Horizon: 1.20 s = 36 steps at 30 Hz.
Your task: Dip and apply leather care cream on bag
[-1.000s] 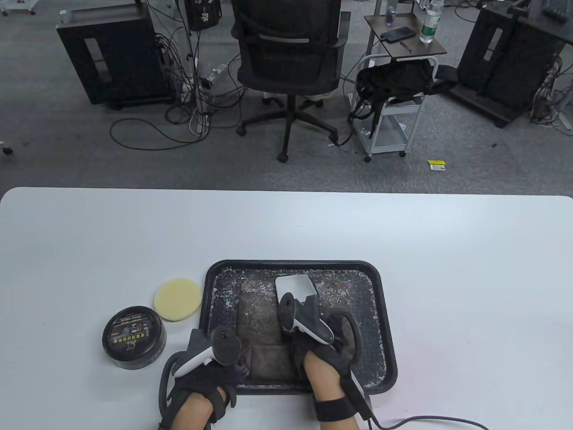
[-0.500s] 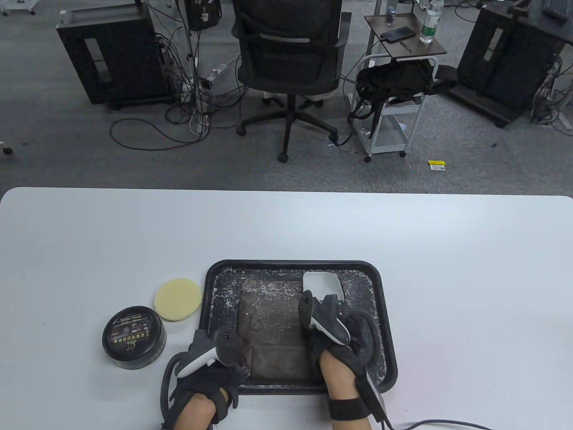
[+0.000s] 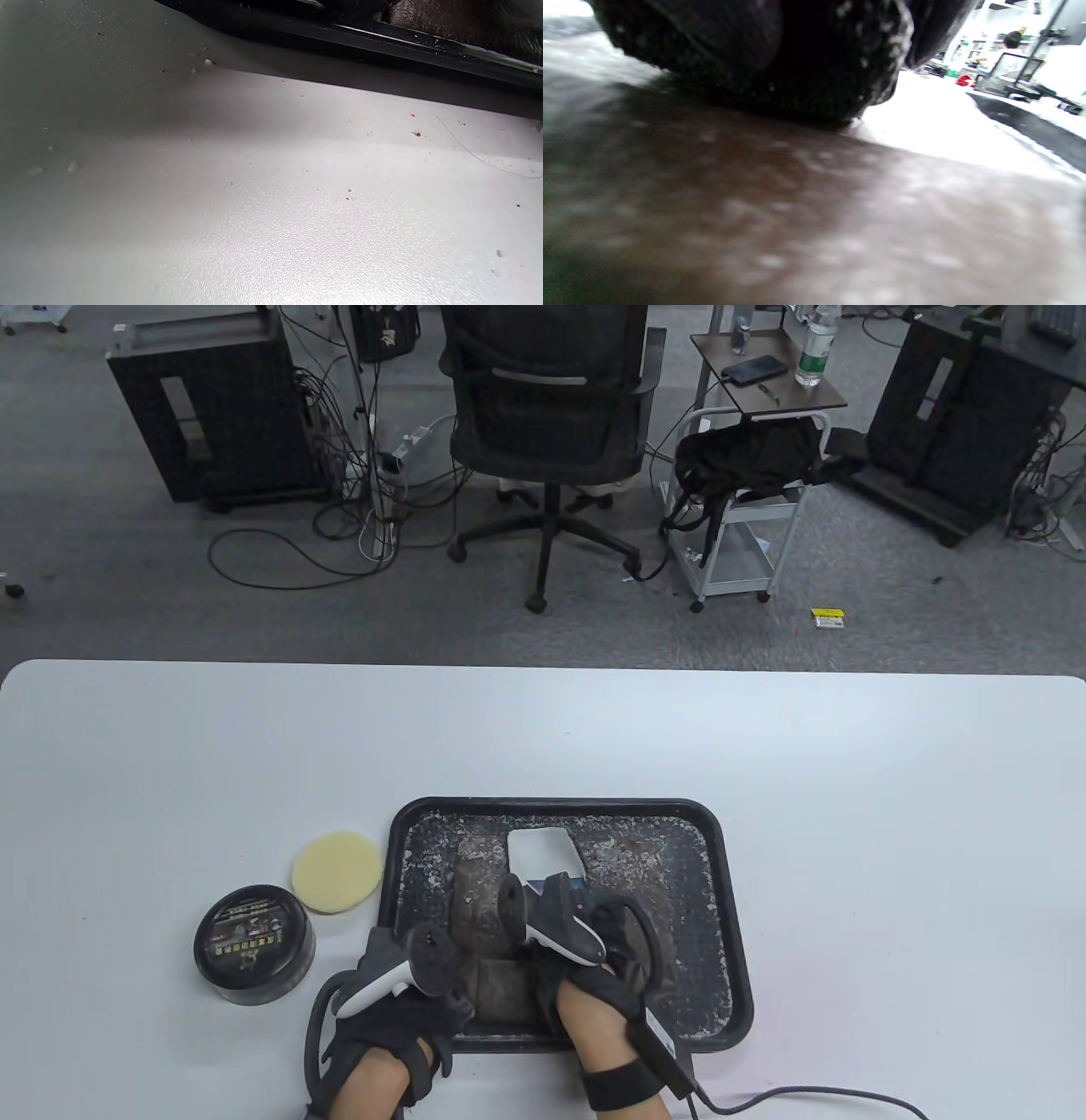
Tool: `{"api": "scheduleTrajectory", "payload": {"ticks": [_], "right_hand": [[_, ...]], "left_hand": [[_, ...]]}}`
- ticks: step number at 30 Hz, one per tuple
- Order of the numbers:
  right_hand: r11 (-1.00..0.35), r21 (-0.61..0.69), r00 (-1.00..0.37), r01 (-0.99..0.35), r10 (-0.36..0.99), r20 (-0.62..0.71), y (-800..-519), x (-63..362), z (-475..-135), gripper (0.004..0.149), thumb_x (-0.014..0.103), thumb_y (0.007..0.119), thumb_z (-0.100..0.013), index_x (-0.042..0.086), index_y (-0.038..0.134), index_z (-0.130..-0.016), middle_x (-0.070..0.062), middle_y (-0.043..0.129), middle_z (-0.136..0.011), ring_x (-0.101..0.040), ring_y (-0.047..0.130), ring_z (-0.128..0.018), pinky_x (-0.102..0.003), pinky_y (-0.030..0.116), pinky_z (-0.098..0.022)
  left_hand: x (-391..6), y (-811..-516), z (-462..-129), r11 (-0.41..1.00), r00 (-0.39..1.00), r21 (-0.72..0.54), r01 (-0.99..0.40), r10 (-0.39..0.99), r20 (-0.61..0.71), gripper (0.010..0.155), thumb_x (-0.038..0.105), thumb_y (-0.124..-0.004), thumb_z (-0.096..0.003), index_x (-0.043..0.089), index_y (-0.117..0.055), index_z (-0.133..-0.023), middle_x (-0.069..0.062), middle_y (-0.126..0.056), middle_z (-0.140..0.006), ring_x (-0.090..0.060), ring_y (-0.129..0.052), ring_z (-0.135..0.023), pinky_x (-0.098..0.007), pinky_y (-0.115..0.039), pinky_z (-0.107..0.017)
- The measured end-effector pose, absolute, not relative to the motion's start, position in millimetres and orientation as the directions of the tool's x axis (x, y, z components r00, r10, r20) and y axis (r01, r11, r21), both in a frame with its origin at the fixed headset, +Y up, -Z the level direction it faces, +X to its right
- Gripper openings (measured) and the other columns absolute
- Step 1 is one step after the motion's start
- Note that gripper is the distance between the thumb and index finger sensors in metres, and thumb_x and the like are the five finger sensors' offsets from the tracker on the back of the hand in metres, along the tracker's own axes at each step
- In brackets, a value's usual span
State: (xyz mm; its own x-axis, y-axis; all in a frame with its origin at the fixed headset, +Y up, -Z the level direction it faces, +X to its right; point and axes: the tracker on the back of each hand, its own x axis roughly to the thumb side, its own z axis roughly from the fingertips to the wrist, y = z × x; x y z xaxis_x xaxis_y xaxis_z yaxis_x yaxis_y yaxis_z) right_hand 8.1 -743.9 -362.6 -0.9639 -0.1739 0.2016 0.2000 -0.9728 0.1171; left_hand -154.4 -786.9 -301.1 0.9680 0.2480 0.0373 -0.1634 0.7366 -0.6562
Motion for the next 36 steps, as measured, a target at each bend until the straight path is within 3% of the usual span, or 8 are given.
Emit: {"api": "scheduleTrajectory", "payload": {"ticks": [7, 15, 23, 32, 36], "right_hand": [[-0.972, 0.078, -0.934, 0.221, -0.187, 0.305, -745.0, -16.9, -352.8, 0.053, 0.022, 0.076, -0.038, 0.018, 0.078, -0.091, -0.014, 0.08, -0.093, -0.04, 0.088, -0.082, -0.055, 0.068, -0.064], [-0.989, 0.094, -0.884, 0.118, -0.061, 0.464, -745.1, -29.9, -345.9, 0.053, 0.021, 0.077, -0.037, 0.021, 0.078, -0.09, -0.012, 0.079, -0.094, -0.039, 0.086, -0.084, -0.055, 0.066, -0.066], [-0.984, 0.167, -0.881, 0.068, 0.02, 0.472, -743.8, -16.6, -350.2, 0.052, 0.021, 0.077, -0.037, 0.024, 0.079, -0.089, -0.009, 0.078, -0.095, -0.037, 0.083, -0.086, -0.055, 0.066, -0.066], [-0.974, 0.192, -0.909, 0.12, -0.029, 0.417, -743.9, 9.0, -355.2, 0.051, 0.021, 0.077, -0.037, 0.027, 0.079, -0.088, -0.005, 0.077, -0.095, -0.036, 0.08, -0.087, -0.055, 0.067, -0.065], [-0.959, 0.176, -0.919, 0.224, -0.147, 0.367, -742.2, 29.3, -357.8, 0.051, 0.021, 0.077, -0.037, 0.027, 0.079, -0.088, -0.006, 0.079, -0.094, -0.036, 0.084, -0.086, -0.055, 0.068, -0.065]], "left_hand": [[-154.6, -786.9, -301.7, 0.733, 0.967, -0.66, -0.166, 0.253, 0.037, 0.071, 0.055, -0.054, -0.0599, 0.028, -0.013, -0.111, -0.006, 0.0, -0.115, -0.034, -0.008, -0.109, -0.059, -0.005, -0.074], [-154.4, -786.8, -301.6, 0.73, 0.966, -0.663, -0.167, 0.254, 0.036, 0.071, 0.055, -0.054, -0.0599, 0.026, -0.013, -0.11, -0.005, 0.0, -0.115, -0.033, -0.008, -0.108, -0.059, -0.005, -0.074], [-154.6, -786.6, -302.6, 0.728, 0.964, -0.664, -0.174, 0.262, 0.035, 0.07, 0.055, -0.054, -0.0599, 0.027, -0.015, -0.111, -0.006, 0.0, -0.115, -0.034, -0.008, -0.108, -0.059, -0.006, -0.074], [-154.8, -787.3, -304.7, 0.729, 0.96, -0.661, -0.18, 0.276, 0.043, 0.069, 0.054, -0.054, -0.0599, 0.027, -0.015, -0.111, -0.006, -0.001, -0.116, -0.034, -0.008, -0.108, -0.058, -0.005, -0.074], [-154.6, -787.3, -305.3, 0.727, 0.961, -0.663, -0.176, 0.274, 0.046, 0.069, 0.054, -0.054, -0.0599, 0.028, -0.015, -0.111, -0.006, -0.001, -0.116, -0.034, -0.009, -0.108, -0.058, -0.005, -0.074]]}}
